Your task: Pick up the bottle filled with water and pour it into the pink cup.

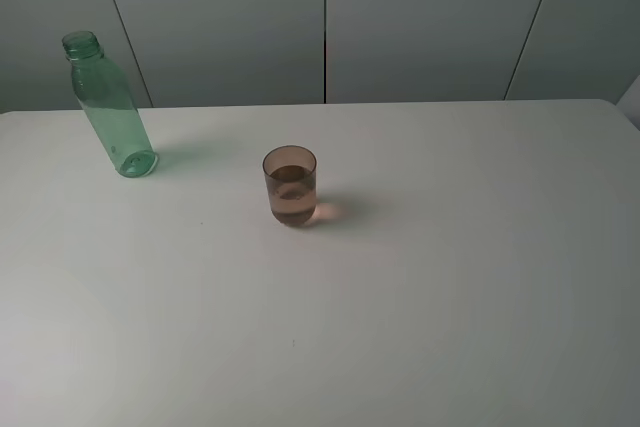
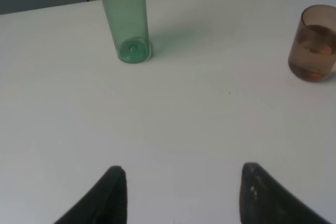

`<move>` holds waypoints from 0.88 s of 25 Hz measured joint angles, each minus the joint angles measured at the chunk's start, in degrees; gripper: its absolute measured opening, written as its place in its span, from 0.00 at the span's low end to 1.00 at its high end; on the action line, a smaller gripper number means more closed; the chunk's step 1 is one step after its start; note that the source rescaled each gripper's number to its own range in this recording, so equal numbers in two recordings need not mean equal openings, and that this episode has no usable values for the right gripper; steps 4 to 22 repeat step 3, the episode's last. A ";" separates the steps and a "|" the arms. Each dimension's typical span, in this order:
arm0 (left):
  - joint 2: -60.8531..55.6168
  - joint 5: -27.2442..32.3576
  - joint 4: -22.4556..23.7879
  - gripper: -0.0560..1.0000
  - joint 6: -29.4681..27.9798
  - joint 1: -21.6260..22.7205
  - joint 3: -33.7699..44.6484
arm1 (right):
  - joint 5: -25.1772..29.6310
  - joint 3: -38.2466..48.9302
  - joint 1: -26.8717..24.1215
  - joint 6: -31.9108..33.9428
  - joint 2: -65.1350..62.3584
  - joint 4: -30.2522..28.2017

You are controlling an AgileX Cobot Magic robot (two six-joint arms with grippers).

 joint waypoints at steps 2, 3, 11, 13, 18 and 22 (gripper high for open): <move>0.00 0.00 0.13 0.06 0.00 0.00 0.00 | 0.00 0.00 0.00 0.00 0.00 0.00; 0.00 0.00 0.13 0.05 -0.11 0.00 0.00 | 0.00 0.00 0.00 0.00 0.00 0.00; 0.00 0.00 0.13 0.05 -0.11 0.00 0.00 | 0.00 0.00 0.00 0.00 0.00 0.00; 0.00 0.00 0.13 0.05 -0.11 0.00 0.00 | 0.00 0.00 0.00 0.00 0.00 0.00; 0.00 0.00 0.13 0.05 -0.11 0.00 0.00 | 0.00 0.00 0.00 0.00 0.00 0.00; 0.00 0.00 0.13 0.05 -0.11 0.00 0.00 | 0.00 0.00 0.00 0.00 0.00 0.00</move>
